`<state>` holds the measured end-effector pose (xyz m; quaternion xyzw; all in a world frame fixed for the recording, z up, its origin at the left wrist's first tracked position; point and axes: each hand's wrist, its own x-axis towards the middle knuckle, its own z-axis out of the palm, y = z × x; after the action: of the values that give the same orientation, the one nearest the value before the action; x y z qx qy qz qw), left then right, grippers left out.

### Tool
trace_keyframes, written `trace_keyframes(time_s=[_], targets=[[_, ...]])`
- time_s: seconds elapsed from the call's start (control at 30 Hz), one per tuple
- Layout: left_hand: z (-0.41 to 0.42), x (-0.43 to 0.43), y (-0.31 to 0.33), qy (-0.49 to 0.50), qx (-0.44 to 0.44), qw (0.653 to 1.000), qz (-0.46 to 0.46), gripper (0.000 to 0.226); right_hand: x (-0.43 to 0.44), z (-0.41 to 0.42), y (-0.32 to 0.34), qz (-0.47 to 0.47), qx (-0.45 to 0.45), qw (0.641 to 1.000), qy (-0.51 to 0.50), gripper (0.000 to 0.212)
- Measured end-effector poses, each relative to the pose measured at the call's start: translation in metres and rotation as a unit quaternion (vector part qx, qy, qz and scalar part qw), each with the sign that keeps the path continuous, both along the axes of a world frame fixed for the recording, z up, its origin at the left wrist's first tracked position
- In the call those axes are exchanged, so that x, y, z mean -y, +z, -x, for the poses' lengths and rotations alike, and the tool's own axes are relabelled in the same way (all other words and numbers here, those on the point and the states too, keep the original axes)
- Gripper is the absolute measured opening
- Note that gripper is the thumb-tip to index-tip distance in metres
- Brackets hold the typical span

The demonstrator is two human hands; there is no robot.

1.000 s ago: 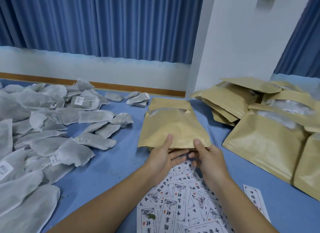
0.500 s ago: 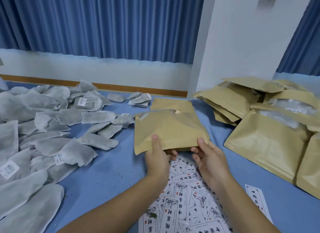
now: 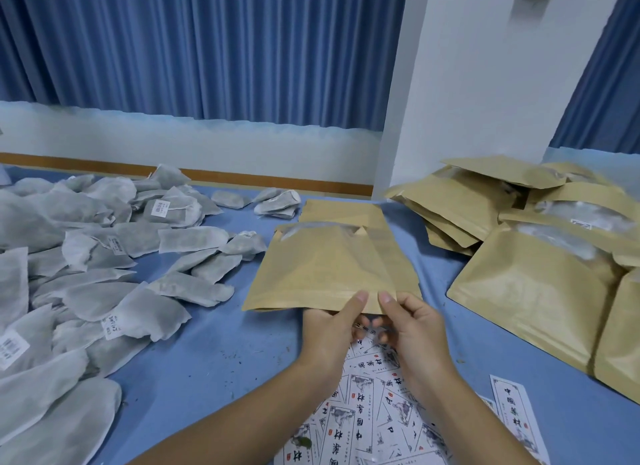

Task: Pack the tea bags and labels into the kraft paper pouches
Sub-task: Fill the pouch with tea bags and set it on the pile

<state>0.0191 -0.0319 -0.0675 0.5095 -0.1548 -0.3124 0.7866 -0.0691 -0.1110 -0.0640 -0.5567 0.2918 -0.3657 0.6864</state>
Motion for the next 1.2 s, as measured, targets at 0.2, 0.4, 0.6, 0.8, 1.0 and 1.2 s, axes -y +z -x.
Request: trace_keyframes(time_s=[0.2,0.4,0.6,0.8,1.0,1.2], targets=[[-0.006,0.001,-0.002,0.000,-0.016,1.000,-0.022,0.018,-0.006,-0.003,0.000,0.025,-0.017,1.000,0.001,0.026],[-0.009,0.004,-0.003,-0.017,-0.015,0.999,-0.032,0.021,-0.004,-0.005,0.000,0.040,0.009,0.999,-0.013,0.037],[-0.009,0.002,0.002,-0.021,-0.038,0.999,0.026,0.016,-0.005,-0.005,-0.001,0.025,0.030,0.999,-0.026,0.024],[-0.013,0.002,0.000,-0.015,-0.081,0.997,0.011,0.020,-0.004,-0.003,-0.003,-0.004,0.049,0.996,-0.075,0.021],[-0.021,-0.002,0.005,-0.077,-0.098,0.992,0.005,0.030,-0.006,-0.001,0.001,-0.035,0.035,0.998,-0.042,0.010],[-0.023,0.000,0.001,-0.077,-0.084,0.994,-0.004,0.027,-0.007,-0.001,0.003,-0.152,0.079,0.985,-0.034,0.014]])
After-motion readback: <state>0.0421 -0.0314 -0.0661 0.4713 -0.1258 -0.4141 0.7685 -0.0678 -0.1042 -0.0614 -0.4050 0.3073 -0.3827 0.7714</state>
